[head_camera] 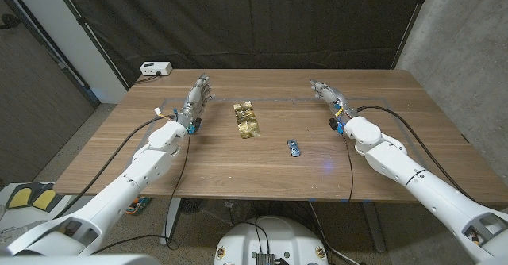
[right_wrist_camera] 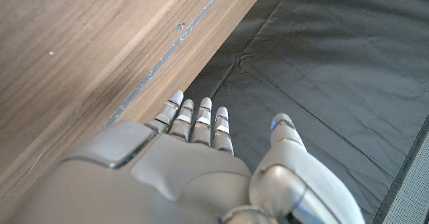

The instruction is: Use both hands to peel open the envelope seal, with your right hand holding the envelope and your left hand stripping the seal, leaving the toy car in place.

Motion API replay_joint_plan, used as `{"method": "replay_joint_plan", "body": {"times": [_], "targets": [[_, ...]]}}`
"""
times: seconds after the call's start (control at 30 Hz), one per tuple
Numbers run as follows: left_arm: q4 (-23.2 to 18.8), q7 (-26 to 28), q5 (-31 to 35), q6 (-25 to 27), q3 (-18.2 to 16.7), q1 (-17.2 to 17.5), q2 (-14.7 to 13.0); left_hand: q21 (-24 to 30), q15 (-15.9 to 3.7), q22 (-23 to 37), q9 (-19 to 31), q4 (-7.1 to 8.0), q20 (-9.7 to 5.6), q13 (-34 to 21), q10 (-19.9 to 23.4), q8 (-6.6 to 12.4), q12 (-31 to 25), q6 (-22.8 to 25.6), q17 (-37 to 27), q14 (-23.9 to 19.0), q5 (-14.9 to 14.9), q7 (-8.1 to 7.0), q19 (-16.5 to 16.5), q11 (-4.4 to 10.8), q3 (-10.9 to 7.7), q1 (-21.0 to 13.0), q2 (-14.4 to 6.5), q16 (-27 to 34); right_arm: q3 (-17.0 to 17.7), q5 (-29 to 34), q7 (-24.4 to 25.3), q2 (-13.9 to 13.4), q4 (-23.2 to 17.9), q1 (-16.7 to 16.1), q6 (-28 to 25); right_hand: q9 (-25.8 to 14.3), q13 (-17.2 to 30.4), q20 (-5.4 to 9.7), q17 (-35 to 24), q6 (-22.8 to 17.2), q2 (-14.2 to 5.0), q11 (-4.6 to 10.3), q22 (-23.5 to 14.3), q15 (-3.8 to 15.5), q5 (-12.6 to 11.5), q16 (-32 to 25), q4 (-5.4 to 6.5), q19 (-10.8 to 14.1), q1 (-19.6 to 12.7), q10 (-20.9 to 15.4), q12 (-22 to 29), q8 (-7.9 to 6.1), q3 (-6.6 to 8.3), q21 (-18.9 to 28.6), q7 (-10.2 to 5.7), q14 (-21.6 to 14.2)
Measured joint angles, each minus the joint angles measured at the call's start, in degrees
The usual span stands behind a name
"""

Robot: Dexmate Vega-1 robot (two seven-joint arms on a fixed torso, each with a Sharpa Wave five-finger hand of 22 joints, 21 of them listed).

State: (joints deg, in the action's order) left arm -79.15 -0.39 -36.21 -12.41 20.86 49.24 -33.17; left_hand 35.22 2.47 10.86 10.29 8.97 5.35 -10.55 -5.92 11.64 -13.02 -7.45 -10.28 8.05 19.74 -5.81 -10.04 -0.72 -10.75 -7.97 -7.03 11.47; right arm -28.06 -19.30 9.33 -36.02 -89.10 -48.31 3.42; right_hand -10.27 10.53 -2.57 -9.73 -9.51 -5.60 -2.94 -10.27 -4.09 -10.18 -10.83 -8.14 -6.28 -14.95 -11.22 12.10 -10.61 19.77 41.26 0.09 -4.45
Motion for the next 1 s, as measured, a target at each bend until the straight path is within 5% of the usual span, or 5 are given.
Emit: {"method": "replay_joint_plan", "body": {"times": [1.0], "targets": [[-5.63,2.16,0.28,3.37,-1.55,3.55,-4.26,-0.92,0.91,-0.01,0.26,-2.78,1.6,-0.27,2.56,0.11,0.0,2.17,0.01,-1.52,-1.33,-0.34,0.17,0.1,-1.36,-4.53,-0.46,0.0,-3.03,8.38,1.58,-2.02,-7.08,0.27,-5.92,0.01,0.0,-0.41,0.0,-0.62,-0.19,0.31,0.01,0.38,-0.23,0.0,-0.4,0.42,-1.33,-0.31,0.44,-0.21,0.4,-0.49,-0.61,-0.79]]}}
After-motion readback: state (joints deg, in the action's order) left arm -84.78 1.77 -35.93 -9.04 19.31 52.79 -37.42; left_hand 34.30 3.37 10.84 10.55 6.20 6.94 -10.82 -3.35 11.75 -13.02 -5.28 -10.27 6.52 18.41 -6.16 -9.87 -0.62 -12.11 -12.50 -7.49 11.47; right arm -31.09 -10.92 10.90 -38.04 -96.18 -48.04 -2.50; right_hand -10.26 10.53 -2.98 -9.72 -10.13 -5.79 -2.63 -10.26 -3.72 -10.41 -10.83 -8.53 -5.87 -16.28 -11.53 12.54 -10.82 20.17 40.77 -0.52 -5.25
